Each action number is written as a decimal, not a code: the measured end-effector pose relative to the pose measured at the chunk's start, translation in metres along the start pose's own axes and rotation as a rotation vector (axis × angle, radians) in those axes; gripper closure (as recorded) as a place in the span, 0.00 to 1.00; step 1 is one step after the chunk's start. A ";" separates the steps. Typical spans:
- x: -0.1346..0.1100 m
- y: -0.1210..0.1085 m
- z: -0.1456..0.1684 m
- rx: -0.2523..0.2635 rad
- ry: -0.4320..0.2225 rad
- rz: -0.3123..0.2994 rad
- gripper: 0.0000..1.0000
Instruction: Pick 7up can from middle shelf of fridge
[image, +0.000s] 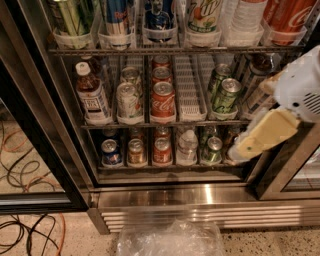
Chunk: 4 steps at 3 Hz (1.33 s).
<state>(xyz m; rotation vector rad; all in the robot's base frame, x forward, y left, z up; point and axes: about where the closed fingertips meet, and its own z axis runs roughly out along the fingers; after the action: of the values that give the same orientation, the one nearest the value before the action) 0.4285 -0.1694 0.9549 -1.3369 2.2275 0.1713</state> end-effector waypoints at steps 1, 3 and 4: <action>-0.039 0.021 0.017 -0.012 -0.190 0.117 0.00; -0.067 0.016 0.008 0.009 -0.301 0.151 0.00; -0.084 0.026 0.019 0.022 -0.337 0.130 0.00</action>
Offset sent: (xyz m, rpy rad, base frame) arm 0.0018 0.0412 0.0008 0.1832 -0.0348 -0.0576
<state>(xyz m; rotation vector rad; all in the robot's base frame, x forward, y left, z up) 0.4450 -0.0835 0.9770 -1.0627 2.0212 0.3883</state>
